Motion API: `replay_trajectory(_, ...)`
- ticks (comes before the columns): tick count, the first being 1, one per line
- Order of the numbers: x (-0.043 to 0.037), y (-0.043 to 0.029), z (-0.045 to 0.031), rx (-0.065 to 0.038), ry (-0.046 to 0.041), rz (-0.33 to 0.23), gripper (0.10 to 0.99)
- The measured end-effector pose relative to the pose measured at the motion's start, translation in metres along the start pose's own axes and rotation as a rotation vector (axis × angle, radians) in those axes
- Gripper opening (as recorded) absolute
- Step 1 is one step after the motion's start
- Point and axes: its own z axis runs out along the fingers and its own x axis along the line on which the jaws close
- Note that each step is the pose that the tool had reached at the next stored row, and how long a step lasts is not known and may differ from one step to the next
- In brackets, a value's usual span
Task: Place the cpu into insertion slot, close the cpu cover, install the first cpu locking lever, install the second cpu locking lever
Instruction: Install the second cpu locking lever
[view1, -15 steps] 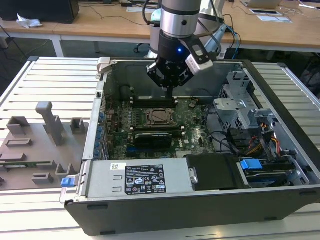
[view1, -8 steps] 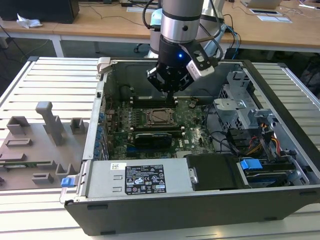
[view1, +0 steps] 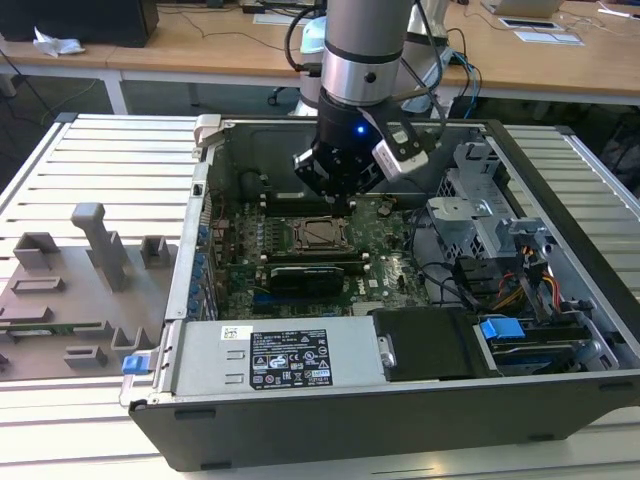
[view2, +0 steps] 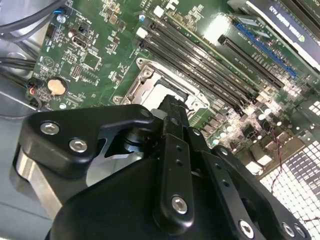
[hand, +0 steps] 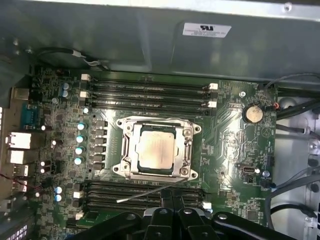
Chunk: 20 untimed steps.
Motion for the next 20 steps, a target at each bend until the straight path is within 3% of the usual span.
replay_trajectory(2,0.0006,-0.0074,0.0016,-0.023,-0.0020,0.000,0.106)
replay_trajectory(4,0.0014,-0.0166,0.0030,-0.059,-0.0051,0.000,0.106)
replay_trajectory(6,0.0021,-0.0248,0.0056,-0.086,-0.0073,-0.001,0.106)
replay_trajectory(11,0.0023,-0.0285,0.0155,-0.089,-0.0076,-0.001,0.106)
replay_trajectory(17,0.0024,-0.0301,0.0342,-0.090,-0.0078,0.000,0.106)
replay_trajectory(20,0.0027,-0.0302,0.0379,-0.094,-0.0080,0.000,0.106)
